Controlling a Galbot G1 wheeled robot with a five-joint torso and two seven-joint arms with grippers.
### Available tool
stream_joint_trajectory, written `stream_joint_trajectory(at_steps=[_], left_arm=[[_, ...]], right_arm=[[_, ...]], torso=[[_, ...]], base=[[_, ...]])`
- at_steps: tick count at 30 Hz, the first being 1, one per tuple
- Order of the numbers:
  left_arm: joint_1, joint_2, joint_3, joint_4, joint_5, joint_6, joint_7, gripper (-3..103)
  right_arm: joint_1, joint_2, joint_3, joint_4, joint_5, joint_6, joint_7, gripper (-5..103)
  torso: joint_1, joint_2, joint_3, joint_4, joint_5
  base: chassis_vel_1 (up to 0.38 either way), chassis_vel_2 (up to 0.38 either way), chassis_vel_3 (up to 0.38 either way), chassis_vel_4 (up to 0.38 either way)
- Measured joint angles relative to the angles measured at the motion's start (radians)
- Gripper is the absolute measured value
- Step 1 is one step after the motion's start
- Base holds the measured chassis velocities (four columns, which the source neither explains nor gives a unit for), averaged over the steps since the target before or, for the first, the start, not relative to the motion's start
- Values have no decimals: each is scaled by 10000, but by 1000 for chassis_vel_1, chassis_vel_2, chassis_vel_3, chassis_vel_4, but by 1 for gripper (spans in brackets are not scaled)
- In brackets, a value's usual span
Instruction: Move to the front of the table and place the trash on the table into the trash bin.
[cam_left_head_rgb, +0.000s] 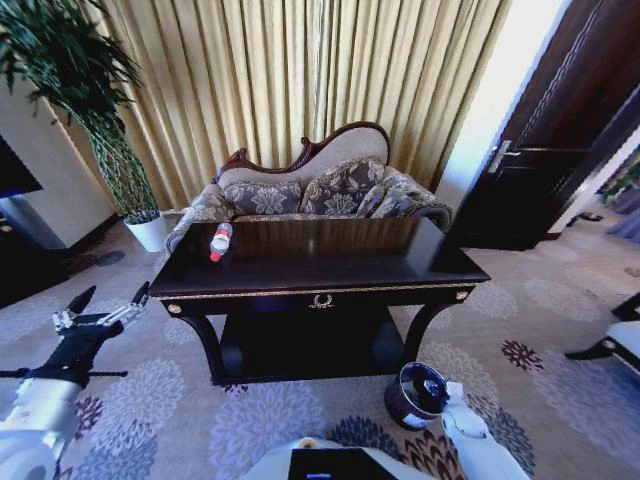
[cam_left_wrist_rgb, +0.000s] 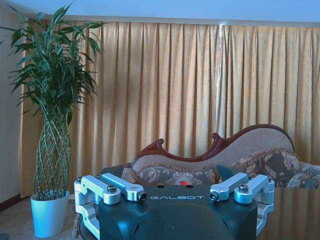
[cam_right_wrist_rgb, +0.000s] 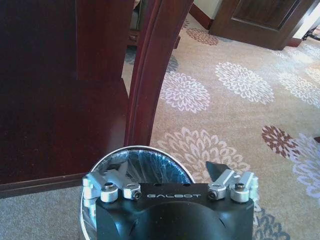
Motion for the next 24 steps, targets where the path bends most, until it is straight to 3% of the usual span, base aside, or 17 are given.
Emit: stream_joint_trajectory(at_steps=[3,22,24], left_arm=[[4,-4,-4,0,-6,-12,0,100],[-23,109,-138,0,-107,-27,-18,100],[-18,97,-142,-6,-146,-28,-30,100]], right_arm=[[-30,2,18,21,3,-1,6,99],[-146,105,58,163,32,-12,19,100],[-340,106,161,860,580,-30,41,100]], torso=[[0,0,0,0,0],[0,0,0,0,0],[0,-1,0,0,2]], base=[[0,0,0,0],[0,0,0,0],[0,0,0,0]])
